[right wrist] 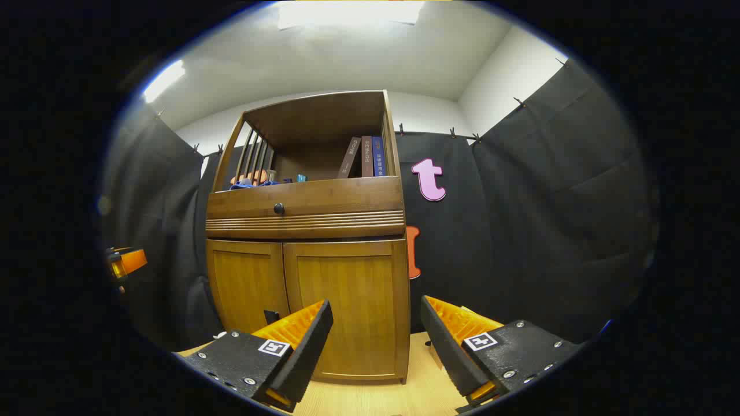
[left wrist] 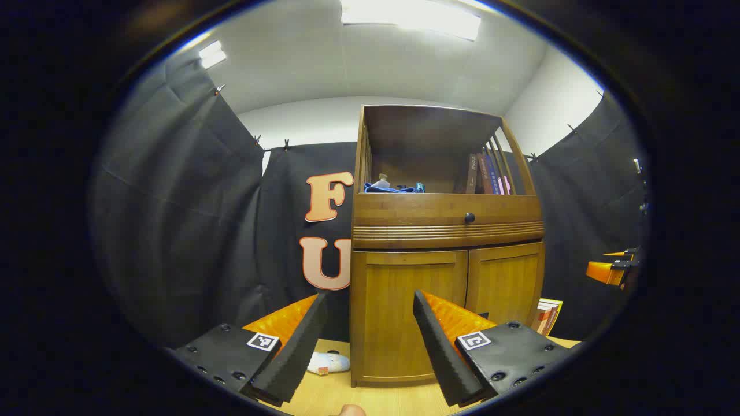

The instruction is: Open the right door of the double-door shoe cabinet with the right hand, and open the left door with the left hand.

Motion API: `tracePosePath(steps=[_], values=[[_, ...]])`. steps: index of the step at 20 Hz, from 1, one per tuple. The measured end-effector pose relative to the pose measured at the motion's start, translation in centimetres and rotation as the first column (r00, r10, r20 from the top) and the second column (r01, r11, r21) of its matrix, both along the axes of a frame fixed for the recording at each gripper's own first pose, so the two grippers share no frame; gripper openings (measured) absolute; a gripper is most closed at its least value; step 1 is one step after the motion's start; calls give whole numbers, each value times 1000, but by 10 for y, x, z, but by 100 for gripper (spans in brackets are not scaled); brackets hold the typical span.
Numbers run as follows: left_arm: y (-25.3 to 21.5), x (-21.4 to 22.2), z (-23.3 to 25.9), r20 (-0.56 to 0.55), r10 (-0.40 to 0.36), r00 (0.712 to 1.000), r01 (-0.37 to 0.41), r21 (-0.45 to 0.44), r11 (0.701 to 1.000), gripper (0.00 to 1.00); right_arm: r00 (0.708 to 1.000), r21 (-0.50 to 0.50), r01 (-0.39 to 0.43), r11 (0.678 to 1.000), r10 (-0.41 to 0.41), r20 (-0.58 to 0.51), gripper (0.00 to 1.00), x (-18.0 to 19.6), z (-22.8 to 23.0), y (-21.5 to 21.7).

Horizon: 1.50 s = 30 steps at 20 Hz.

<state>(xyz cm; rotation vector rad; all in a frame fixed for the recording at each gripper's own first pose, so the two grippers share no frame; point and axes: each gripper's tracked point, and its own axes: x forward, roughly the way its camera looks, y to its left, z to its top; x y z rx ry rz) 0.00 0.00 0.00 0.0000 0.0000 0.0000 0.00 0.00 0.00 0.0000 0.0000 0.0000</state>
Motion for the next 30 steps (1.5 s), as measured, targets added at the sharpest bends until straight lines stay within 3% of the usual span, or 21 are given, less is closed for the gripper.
tracePosePath(steps=[11,12,20,30], values=[[9,9,-11,-36,6,999,-6,2,1000,94,1000,-24,-7,1000,7,5,94,-1,5,6],[7,9,-11,-37,3,999,-3,4,1000,99,1000,-29,-8,1000,8,5,93,-2,5,6],[4,5,-11,-35,-12,999,12,4,1000,97,1000,-44,1,999,-1,0,94,1,-4,10],[-4,5,-26,-48,-10,999,10,5,1000,99,994,-40,-92,995,89,-69,94,31,-63,72]])
